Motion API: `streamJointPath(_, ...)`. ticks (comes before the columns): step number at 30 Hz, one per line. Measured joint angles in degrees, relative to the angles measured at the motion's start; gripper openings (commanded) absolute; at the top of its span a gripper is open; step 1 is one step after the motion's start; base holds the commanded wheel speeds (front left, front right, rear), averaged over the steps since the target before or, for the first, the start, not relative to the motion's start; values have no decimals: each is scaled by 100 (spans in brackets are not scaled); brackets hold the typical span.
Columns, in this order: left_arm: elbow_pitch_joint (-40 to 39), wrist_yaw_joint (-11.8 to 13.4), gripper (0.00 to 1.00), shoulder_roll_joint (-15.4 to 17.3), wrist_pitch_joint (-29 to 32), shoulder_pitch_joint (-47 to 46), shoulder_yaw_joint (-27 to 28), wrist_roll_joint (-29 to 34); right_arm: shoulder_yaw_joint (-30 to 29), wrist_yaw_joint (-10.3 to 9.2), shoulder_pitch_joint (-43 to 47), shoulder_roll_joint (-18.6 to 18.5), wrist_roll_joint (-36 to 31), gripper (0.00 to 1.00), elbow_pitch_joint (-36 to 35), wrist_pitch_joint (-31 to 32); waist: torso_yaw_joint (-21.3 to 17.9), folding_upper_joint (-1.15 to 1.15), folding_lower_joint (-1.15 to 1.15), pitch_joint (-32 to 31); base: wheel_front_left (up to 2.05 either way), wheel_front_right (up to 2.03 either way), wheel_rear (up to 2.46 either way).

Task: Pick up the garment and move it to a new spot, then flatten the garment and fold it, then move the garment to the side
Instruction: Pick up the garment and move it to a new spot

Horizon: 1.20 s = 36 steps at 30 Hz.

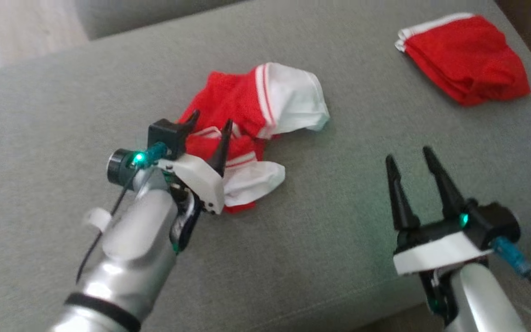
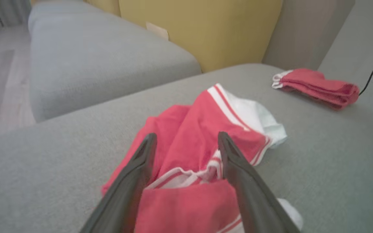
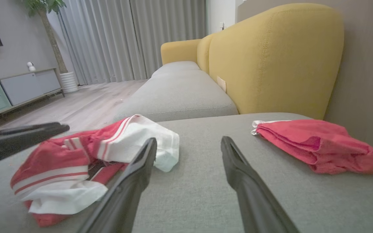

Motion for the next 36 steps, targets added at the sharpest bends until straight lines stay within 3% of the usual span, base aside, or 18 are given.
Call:
streamJointPath(5,-1162,467,100,12,-1,984,489,405,9,0,405,-4,0,100,94,0,245,0,0,-434,0,0,0)
streamJointPath(14,-3506,1145,100,101,-1,3410,1805,1287,-275,0,872,24,20,100,120,5,1108,0,0,-1157,0,0,0)
streamJointPath(18,-4092,1170,100,93,-1,4346,2154,1663,-449,0,1132,73,20,100,138,7,1436,0,0,-1432,0,0,0)
streamJointPath(23,-4403,1018,100,65,-1,5128,2240,1987,-455,0,1393,131,20,100,211,7,1758,0,0,-1686,0,0,0)
streamJointPath(36,-4517,936,100,10,-1,5486,2304,2354,-386,0,1464,151,127,100,274,7,1915,0,0,-1850,0,0,0)
